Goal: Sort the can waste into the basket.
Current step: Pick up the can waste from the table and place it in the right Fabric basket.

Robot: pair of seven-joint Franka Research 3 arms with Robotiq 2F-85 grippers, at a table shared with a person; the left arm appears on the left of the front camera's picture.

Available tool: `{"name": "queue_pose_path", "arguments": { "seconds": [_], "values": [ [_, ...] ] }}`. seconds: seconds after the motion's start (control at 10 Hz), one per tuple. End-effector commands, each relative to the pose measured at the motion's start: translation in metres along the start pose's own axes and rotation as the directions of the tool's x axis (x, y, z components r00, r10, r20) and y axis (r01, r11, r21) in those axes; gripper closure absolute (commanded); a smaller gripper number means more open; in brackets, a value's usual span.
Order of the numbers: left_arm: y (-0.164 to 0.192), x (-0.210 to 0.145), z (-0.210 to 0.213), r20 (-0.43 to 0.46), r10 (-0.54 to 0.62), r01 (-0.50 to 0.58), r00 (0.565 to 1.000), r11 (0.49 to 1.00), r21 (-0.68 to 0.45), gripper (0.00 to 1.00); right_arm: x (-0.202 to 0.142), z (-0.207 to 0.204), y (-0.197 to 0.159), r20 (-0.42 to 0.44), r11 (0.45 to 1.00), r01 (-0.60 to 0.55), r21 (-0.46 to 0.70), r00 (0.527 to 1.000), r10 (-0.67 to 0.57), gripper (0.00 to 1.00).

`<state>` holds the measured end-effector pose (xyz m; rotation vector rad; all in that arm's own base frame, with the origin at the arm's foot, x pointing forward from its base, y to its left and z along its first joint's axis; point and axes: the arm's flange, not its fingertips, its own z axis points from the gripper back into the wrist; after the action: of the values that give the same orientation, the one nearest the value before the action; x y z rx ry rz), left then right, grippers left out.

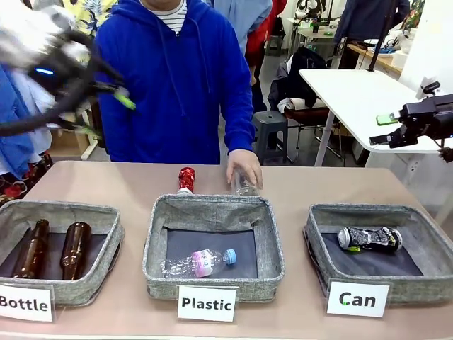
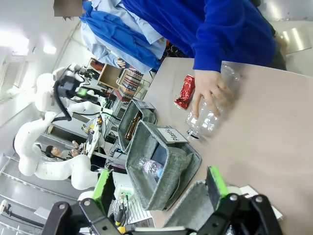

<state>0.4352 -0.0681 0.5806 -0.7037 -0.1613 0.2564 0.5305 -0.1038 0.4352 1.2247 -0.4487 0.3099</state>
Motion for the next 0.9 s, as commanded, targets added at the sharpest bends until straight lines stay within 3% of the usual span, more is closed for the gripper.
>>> {"name": "queue_pose_path", "arguments": {
  "seconds": [0.0, 0.4, 0.6, 0.8],
  "values": [
    [0.087, -0.023, 0.075, -0.017, 0.032, -0.034, 0.999, 0.993, -0.116, 0.00, -0.001, 0.000, 0.003, -0.004, 1.000, -0.018, -0.016, 1.000, 0.018, 0.00],
    [0.196, -0.007, 0.187, -0.026, 0.127, -0.128, 0.992, 0.924, -0.361, 0.00, -0.001, 0.000, 0.003, -0.004, 1.000, -0.018, -0.016, 1.000, 0.018, 0.00],
    [0.224, 0.000, 0.176, -0.048, 0.158, -0.164, 0.986, 0.897, -0.411, 0.00, -0.001, 0.000, 0.003, -0.004, 1.000, -0.018, -0.016, 1.000, 0.018, 0.00],
    [0.186, 0.004, 0.128, -0.042, 0.160, -0.165, 0.986, 0.918, -0.362, 0.00, -0.001, 0.000, 0.003, -0.004, 1.000, -0.018, -0.016, 1.000, 0.018, 0.00]
  ]
}}
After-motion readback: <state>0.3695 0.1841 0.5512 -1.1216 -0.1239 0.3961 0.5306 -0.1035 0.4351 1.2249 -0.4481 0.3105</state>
